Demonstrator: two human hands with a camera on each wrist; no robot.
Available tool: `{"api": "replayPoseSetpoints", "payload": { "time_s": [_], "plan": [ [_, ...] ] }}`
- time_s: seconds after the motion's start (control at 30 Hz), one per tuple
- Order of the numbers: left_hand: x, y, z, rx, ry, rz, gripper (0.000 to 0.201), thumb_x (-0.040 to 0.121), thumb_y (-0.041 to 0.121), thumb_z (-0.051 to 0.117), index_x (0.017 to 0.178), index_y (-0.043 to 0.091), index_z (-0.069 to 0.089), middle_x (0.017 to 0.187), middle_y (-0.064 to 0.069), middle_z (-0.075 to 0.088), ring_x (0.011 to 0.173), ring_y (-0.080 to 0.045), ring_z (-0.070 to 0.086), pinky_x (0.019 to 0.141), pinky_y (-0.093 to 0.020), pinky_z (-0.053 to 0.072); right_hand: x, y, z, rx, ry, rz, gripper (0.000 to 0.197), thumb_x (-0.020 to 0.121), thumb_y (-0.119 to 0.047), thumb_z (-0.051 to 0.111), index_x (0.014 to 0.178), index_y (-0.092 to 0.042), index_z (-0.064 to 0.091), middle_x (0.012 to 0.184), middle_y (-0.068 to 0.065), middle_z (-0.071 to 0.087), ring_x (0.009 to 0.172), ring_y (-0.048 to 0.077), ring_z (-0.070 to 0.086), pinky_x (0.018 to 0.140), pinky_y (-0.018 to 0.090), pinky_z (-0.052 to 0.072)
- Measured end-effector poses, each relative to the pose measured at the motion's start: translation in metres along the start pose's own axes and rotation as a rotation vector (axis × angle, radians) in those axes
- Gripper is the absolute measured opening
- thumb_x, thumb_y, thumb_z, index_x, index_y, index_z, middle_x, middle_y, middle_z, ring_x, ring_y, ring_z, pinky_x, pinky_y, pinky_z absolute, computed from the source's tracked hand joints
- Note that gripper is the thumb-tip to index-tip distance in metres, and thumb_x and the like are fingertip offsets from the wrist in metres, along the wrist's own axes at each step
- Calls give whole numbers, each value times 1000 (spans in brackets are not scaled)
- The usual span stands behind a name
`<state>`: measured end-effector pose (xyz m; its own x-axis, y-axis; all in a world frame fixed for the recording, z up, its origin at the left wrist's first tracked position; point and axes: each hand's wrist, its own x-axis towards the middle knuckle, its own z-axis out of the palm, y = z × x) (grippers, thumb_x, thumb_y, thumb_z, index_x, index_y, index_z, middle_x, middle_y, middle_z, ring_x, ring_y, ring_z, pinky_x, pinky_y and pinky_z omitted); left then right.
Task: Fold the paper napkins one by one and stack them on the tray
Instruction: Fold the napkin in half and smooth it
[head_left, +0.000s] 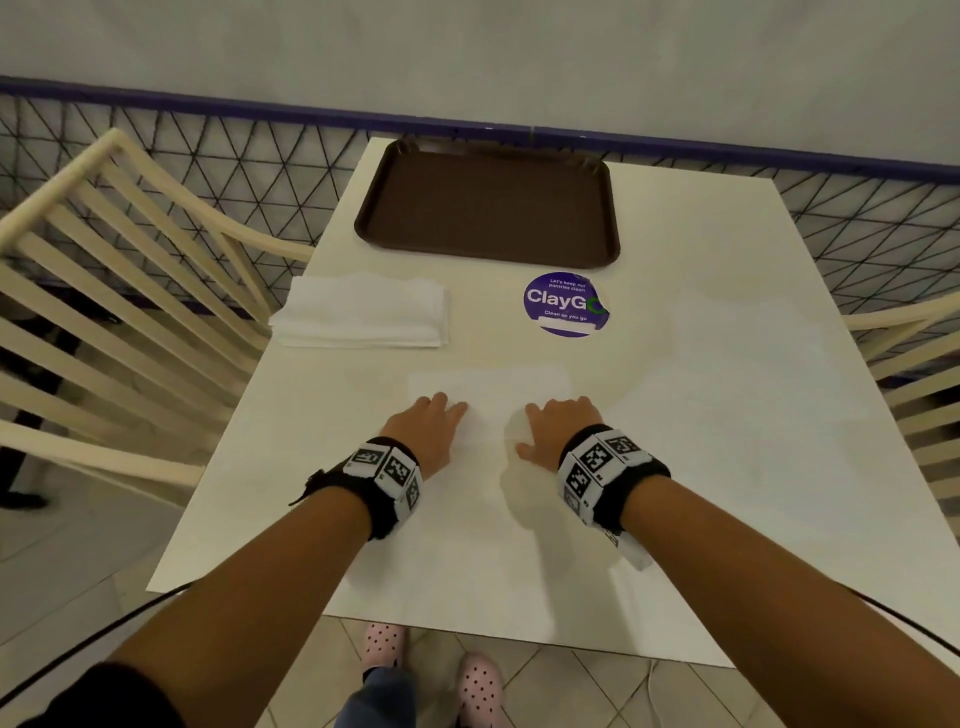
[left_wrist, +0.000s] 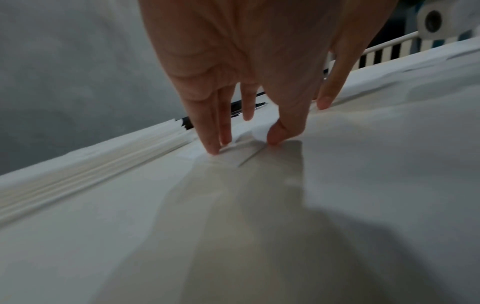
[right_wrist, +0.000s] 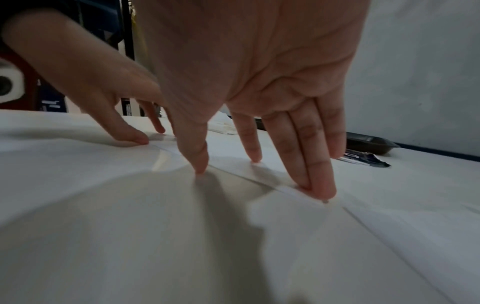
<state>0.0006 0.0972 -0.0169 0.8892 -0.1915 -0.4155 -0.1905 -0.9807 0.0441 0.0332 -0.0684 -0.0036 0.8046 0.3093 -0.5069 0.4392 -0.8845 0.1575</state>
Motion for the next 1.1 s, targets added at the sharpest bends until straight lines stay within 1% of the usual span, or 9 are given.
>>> {"api": "replayPoseSetpoints", "payload": {
  "time_s": [0.17,0.3,0.43,0.5,0.57,0.67,0.77,0.9,1.1],
  "plan": [
    [10,14,-4,134,-43,9,65,89,43,46,140,9,25,138,-15,26,122,-30,35,93,-33,39,8,-8,3,-54,31,10,61,93,-52,36,136,-8,35,123,5,58,112,25,57,98,37,36],
    [15,17,-5,217,-7,-1,44,94,23,41,134,6,32,132,-15,34,113,-28,43,73,-24,34,12,-12,4,-126,14,14,63,96,-46,29,142,-4,25,118,9,62,107,27,59,98,39,36],
    [17,17,-15,249,-32,67,31,94,8,40,124,3,43,121,-19,47,103,-28,55,48,-22,12,21,-19,4,-119,11,24,47,95,-28,32,134,-3,34,111,11,66,96,26,62,96,39,36],
    [12,13,-28,288,1,86,28,88,17,56,113,6,57,108,-18,57,90,-24,62,51,-21,29,20,-22,2,-133,-14,17,49,95,-31,32,135,-3,32,113,11,65,103,27,61,98,40,34],
    [17,5,-25,296,-48,137,29,95,6,41,123,4,48,121,-19,48,104,-29,56,76,-31,44,15,-20,-1,-171,-8,7,44,97,-30,32,133,-5,37,118,8,61,110,27,58,101,41,32],
    [21,-20,-37,242,-51,209,34,98,3,31,130,4,42,129,-14,46,114,-30,52,89,-35,42,10,-10,-19,-147,67,0,34,98,-18,34,128,-11,46,127,8,53,120,27,48,103,41,32],
    [27,-54,-61,228,106,231,35,101,14,30,133,11,43,129,-10,50,115,-27,52,89,-36,42,11,-2,-56,-114,409,-30,24,89,-20,58,112,-12,62,105,7,65,98,22,62,81,32,47],
    [38,-100,-117,242,178,231,41,103,22,23,143,18,32,133,-11,49,121,-28,48,97,-37,39,30,-5,-114,31,336,-30,34,101,-14,29,132,-13,43,123,10,58,110,29,58,86,37,46],
    [51,-171,-161,277,223,98,47,103,18,23,149,14,12,142,-11,40,123,-28,46,94,-36,41,76,-36,-172,182,386,10,51,97,0,29,146,-11,20,148,10,34,125,30,48,97,38,42]
  ]
}}
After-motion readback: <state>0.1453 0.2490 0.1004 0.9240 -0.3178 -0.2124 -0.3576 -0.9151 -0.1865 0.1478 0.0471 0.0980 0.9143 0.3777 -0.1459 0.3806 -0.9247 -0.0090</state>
